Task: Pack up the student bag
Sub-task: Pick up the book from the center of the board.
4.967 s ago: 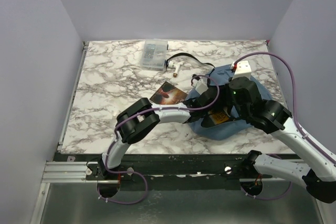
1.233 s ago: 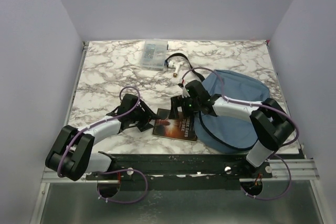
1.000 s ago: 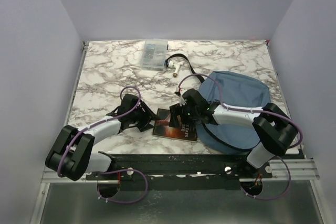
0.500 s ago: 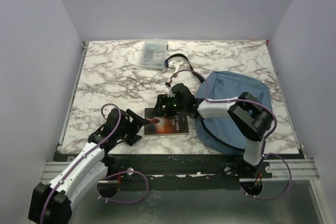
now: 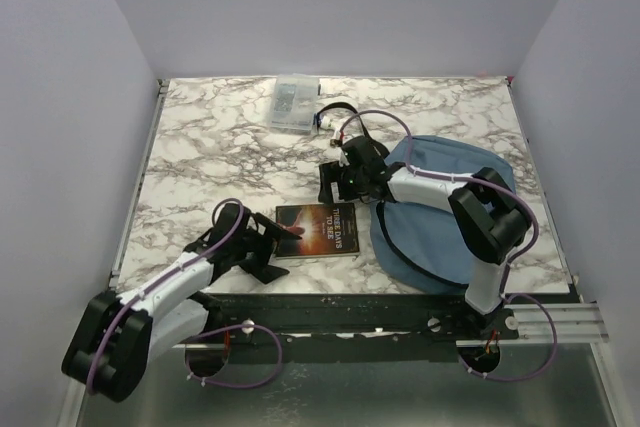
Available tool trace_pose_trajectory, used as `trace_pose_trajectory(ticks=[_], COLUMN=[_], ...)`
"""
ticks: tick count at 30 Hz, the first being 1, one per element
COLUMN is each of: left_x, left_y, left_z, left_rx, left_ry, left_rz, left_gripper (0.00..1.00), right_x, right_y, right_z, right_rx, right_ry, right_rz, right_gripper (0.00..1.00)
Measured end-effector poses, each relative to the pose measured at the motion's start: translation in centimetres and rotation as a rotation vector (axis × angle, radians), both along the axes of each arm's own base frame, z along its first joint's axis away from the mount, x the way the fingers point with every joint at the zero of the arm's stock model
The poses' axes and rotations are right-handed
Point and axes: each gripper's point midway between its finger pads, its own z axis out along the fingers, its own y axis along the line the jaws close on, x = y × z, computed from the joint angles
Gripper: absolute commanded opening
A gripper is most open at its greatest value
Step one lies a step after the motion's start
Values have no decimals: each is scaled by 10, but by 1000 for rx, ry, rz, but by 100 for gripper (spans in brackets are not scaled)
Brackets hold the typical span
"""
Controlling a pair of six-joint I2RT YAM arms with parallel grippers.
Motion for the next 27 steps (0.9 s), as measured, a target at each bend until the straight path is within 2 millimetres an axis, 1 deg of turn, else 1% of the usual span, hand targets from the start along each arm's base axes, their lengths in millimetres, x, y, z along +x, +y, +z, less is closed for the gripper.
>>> trace_pose_trajectory(ticks=[2, 4, 8, 10, 14, 15, 18, 20, 21, 22, 23, 25, 27], left_x=[6, 17, 42, 66, 109, 120, 168, 193, 199, 202, 203, 198, 190], left_y=[-4, -10, -15, -11, 4, 8, 19, 22, 22, 21, 21, 22, 28], left_z=[-1, -2, 0, 2, 3, 3, 7, 14, 17, 22, 27, 31, 41], left_rx=[-1, -1, 27, 52, 104, 118, 171, 190, 194, 201, 210, 227, 266], left_ry=[20, 33, 19, -5, -53, -55, -124, -179, -197, -223, -247, -265, -290], left_rz=[-4, -2, -8, 10, 42, 44, 29, 10, 1, -15, -28, -53, -76], left_gripper=[93, 93, 93, 91, 90, 87, 86, 87, 87, 88, 88, 90, 90], right_x=[12, 21, 19, 8, -27, -33, -52, -69, -76, -79, -81, -79, -75], right_y=[-14, -18, -19, -17, -11, -9, 1, 10, 13, 13, 12, 5, -2], right_z=[-7, -7, -9, -8, -3, -2, 2, 3, 3, 2, 2, 4, 9], right_rx=[-42, -65, -74, -32, 92, 115, 178, 208, 204, 189, 160, 91, 36], right_ry=[-2, -20, -16, 2, 83, 97, 152, 199, 211, 209, 199, 145, 71], right_rz=[-29, -46, -43, -33, -11, -11, 0, 34, 49, 54, 65, 85, 109], right_gripper=[90, 90, 90, 90, 89, 89, 89, 89, 89, 89, 89, 90, 91])
